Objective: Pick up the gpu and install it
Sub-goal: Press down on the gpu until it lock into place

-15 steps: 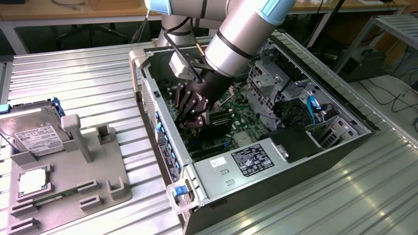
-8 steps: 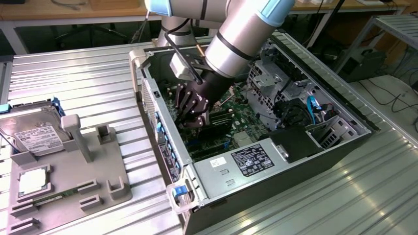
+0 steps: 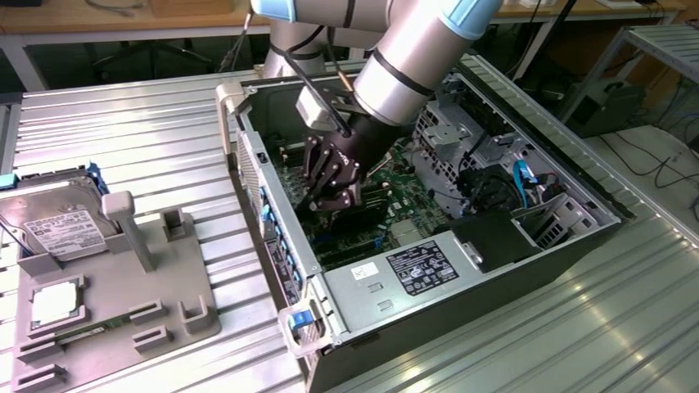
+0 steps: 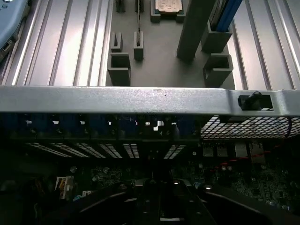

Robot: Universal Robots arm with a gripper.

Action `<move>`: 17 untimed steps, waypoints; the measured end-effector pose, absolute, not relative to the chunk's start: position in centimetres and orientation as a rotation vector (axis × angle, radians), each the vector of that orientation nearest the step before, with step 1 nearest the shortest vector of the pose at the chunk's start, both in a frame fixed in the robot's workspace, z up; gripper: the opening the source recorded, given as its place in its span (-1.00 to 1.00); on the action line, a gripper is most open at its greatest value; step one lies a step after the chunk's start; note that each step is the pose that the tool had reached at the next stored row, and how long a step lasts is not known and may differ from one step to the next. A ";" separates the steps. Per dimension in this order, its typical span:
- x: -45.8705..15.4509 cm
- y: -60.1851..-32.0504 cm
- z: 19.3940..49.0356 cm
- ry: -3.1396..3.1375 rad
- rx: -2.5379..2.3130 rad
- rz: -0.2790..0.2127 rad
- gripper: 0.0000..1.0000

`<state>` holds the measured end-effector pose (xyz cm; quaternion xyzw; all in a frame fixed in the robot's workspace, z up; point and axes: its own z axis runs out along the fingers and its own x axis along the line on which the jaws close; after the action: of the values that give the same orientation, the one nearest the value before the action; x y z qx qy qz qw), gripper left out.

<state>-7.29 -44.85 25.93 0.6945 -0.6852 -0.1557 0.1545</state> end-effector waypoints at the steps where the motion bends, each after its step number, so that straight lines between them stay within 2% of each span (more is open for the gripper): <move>1: -7.2 -44.8 26.0 -1.965 1.992 -0.444 -0.79; 4: -7.0 -44.6 26.1 -1.974 2.001 -0.430 -0.79; 8: -7.0 -44.1 26.1 -2.013 2.046 -0.360 -0.79; 13: -7.1 -43.8 26.2 -2.044 2.079 -0.299 -0.79; 17: -7.1 -43.8 26.2 -2.055 2.091 -0.278 -0.79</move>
<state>-7.08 -43.78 26.24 0.7066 -0.6945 -0.0939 0.0979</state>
